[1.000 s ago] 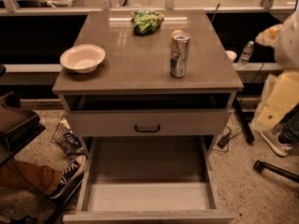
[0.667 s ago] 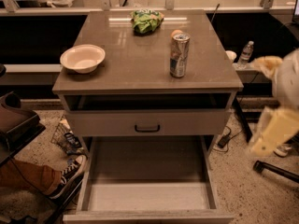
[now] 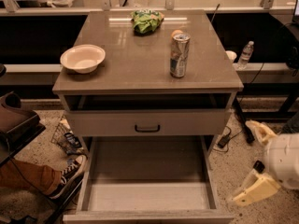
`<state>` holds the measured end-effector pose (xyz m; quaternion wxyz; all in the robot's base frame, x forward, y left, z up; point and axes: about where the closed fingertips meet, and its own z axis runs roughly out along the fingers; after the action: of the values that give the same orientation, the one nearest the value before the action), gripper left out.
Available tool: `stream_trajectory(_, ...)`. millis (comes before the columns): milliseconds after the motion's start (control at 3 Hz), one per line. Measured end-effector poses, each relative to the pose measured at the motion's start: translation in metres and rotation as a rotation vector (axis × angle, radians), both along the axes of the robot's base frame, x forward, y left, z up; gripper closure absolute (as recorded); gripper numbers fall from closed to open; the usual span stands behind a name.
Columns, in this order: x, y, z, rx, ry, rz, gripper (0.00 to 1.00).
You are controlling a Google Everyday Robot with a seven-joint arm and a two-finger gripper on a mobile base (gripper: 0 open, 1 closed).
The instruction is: Close middle drawer
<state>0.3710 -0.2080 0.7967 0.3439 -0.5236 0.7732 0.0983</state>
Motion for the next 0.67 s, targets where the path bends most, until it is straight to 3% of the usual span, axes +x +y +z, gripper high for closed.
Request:
stream_trajectory(333,-0.002,-0.004,-0.013,0.059,-0.012,-0.042,0.00)
stream_trajectory(667,0.003,0.004,-0.024,0.039,-0.012,-0.030,0.00)
